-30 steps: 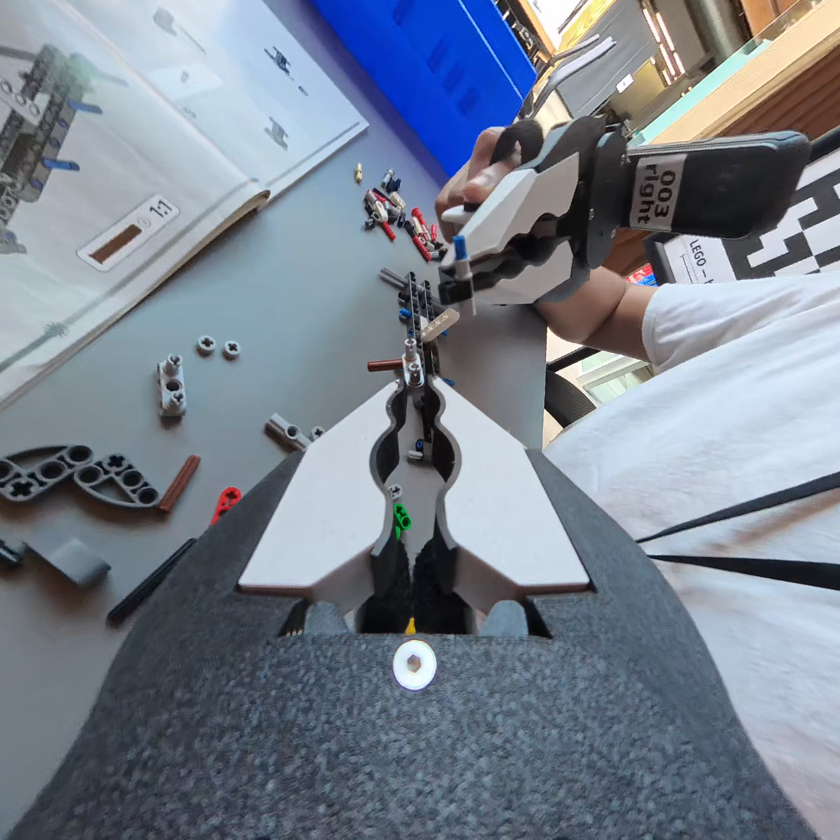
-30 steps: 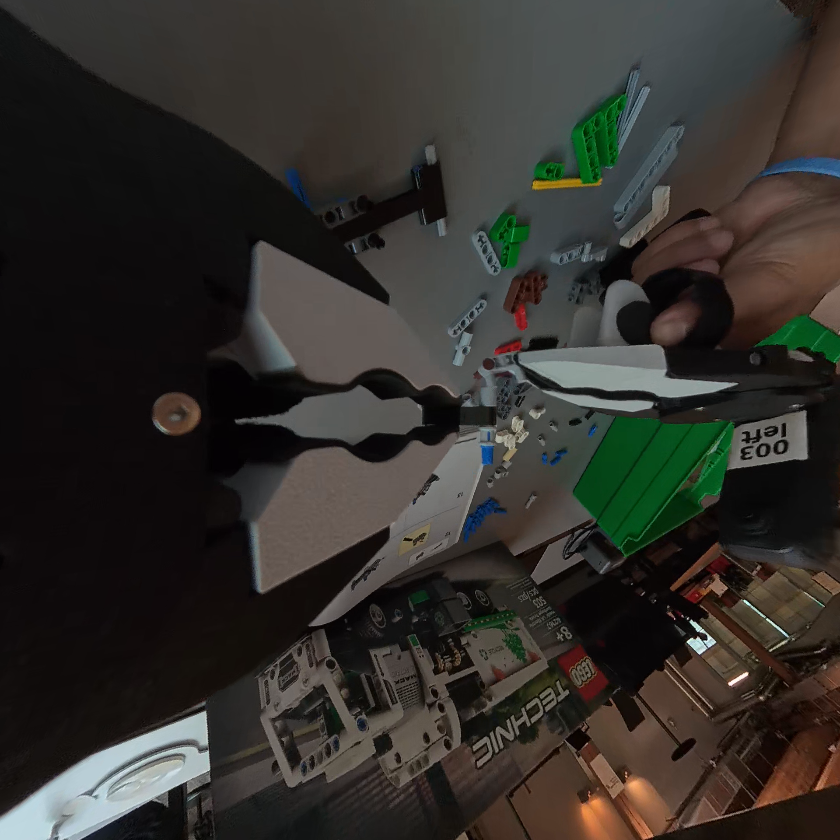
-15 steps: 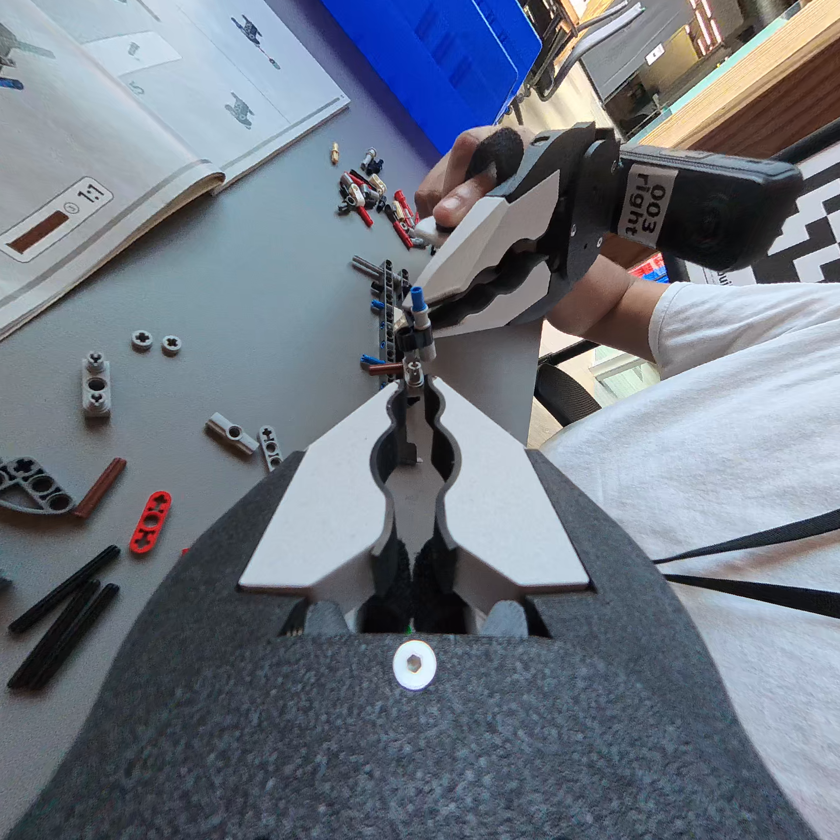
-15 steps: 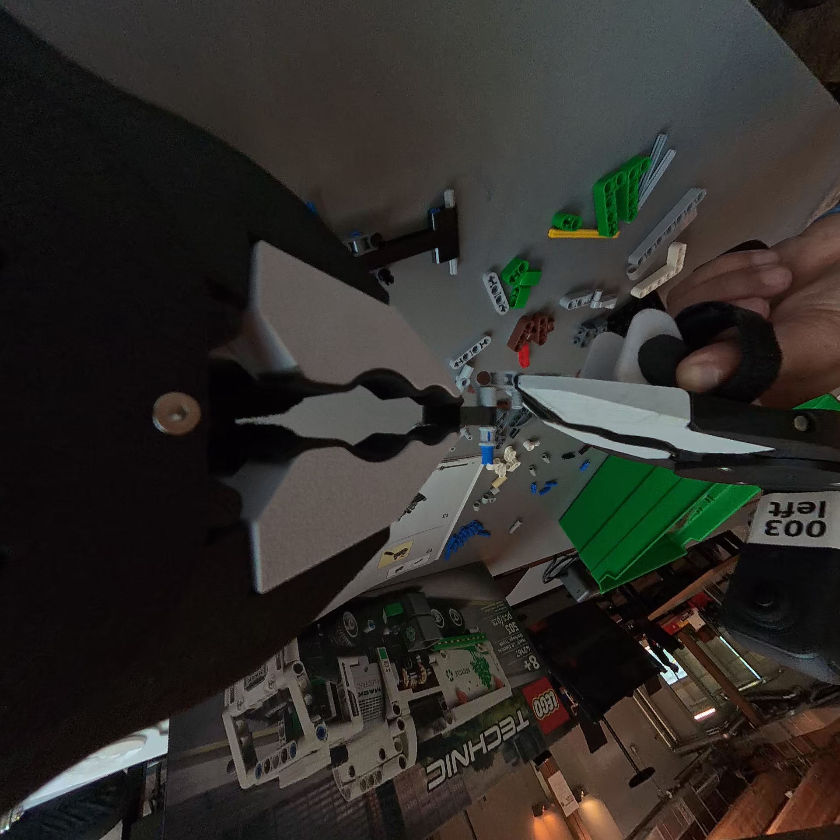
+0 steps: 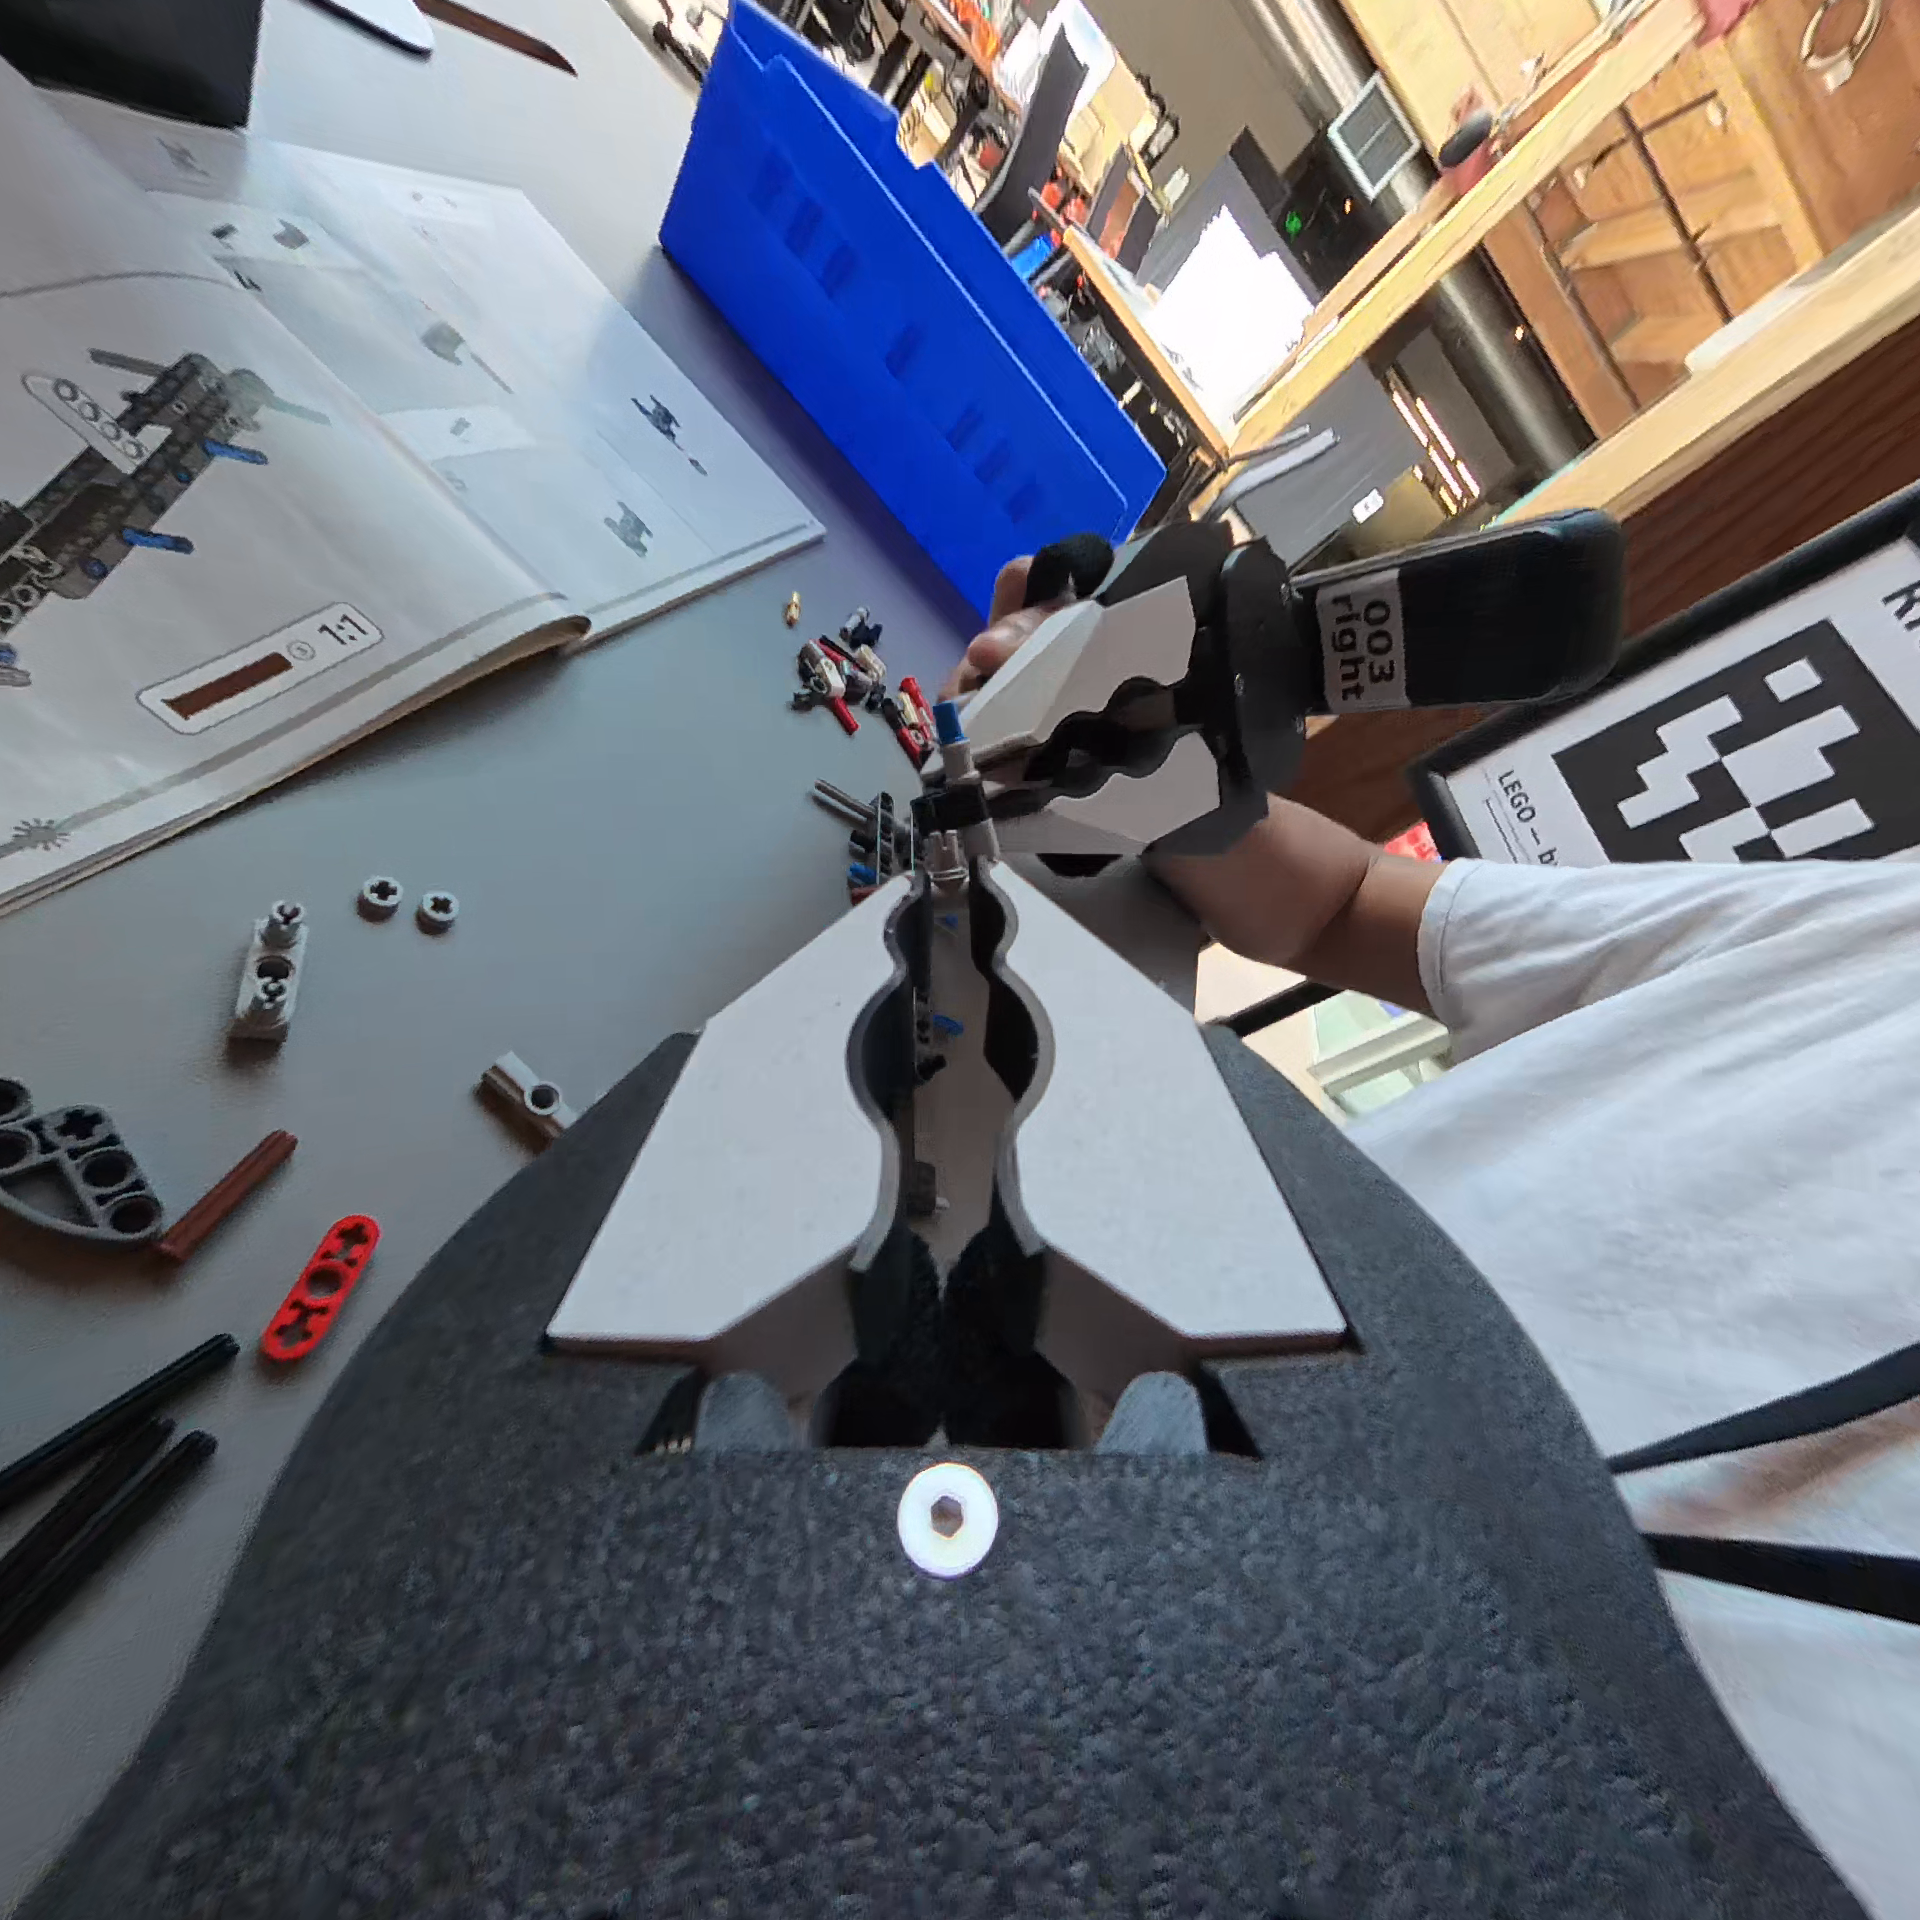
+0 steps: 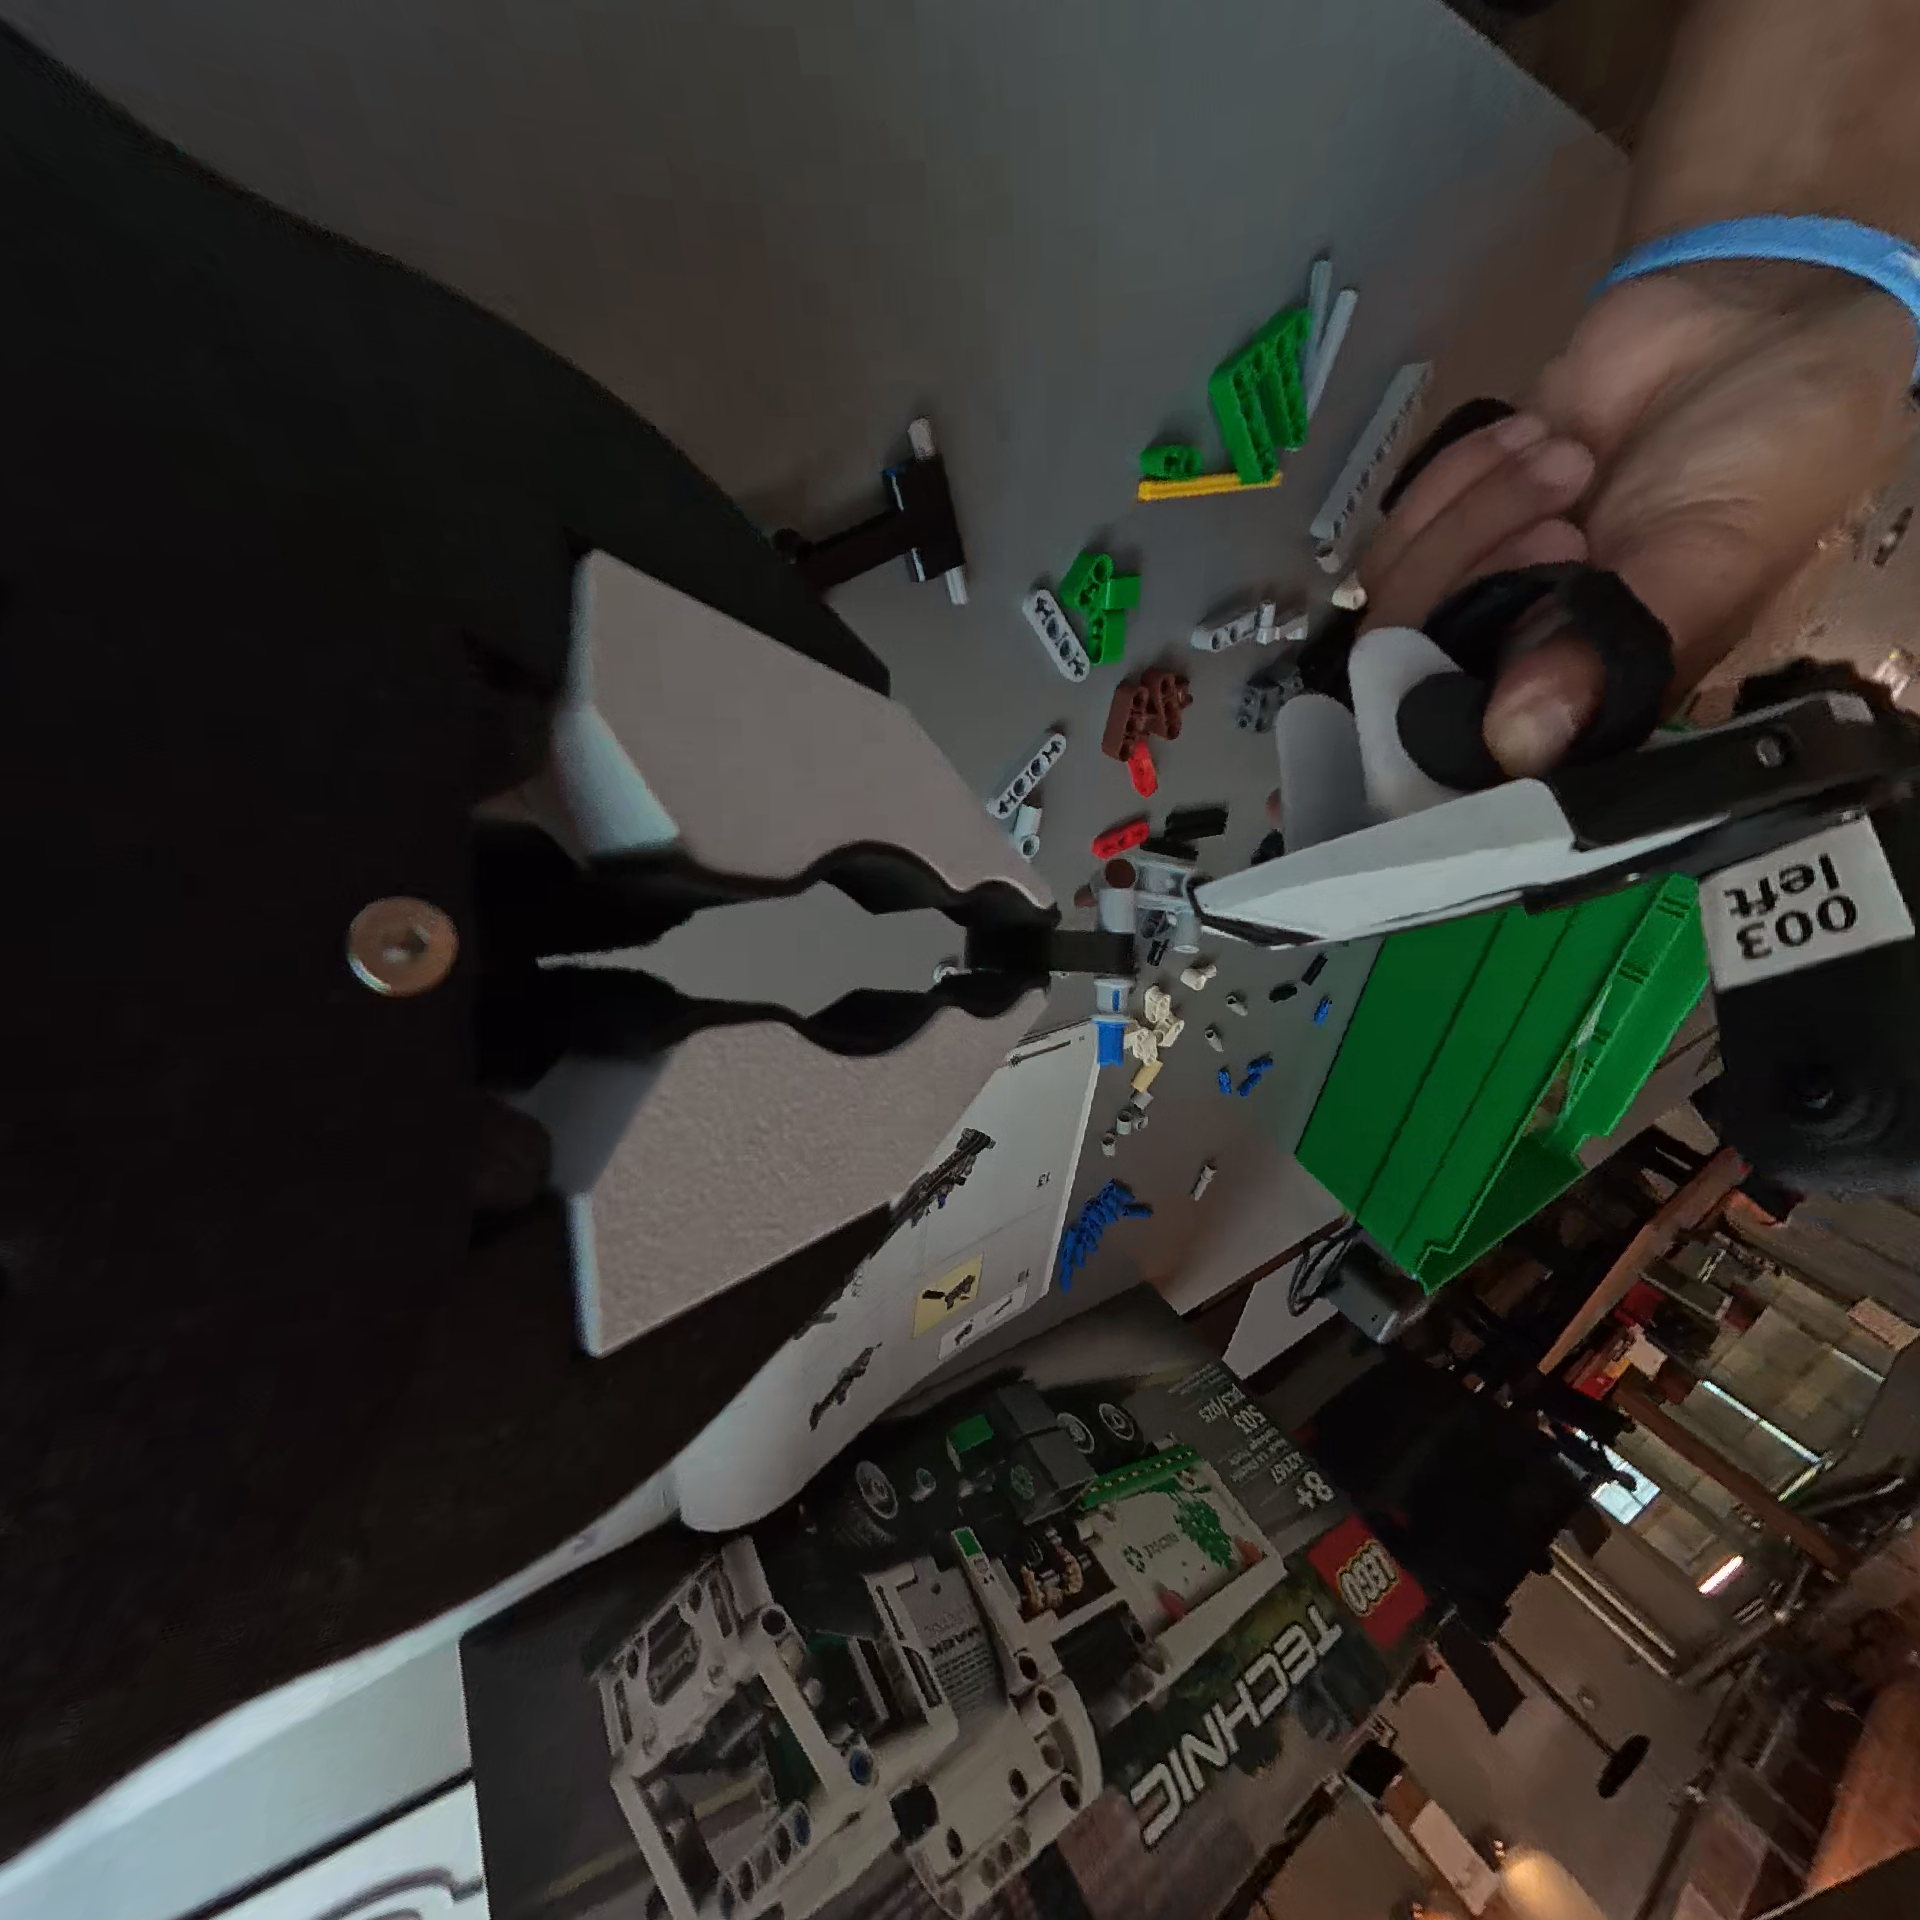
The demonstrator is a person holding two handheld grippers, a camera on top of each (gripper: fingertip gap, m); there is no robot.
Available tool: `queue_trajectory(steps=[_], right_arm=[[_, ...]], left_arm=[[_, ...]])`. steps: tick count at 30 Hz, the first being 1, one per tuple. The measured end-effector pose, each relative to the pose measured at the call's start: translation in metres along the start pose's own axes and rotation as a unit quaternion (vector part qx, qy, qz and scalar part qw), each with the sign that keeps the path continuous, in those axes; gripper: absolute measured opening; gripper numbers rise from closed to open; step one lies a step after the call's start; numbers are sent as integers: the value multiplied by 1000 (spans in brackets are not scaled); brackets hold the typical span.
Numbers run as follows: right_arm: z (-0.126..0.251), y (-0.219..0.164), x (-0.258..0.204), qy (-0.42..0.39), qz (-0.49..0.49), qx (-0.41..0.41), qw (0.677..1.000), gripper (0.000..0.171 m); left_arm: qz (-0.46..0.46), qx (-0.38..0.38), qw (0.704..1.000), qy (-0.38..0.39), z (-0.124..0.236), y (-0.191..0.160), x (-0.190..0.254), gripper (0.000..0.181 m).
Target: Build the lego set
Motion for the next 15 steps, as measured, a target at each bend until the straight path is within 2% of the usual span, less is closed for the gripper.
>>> queue_trajectory(steps=[6,15], right_arm=[[-2,2,14,-24,-120,0,992,4],[0,0,16,-16,-120,-3,993,4]], left_arm=[[42,76,996,27,-7,0,-6,4],[69,83,994,34,-9,3,-7,4]])
Point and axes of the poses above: each gripper's, where its closed fingertips meet, z back along the fingers, y out of its top, x = y × z across the jaws, the point moved 7 cm from there along z, back along the fingers, and after that the axes turned 14 degrees about -z, right-handed, at the moved point
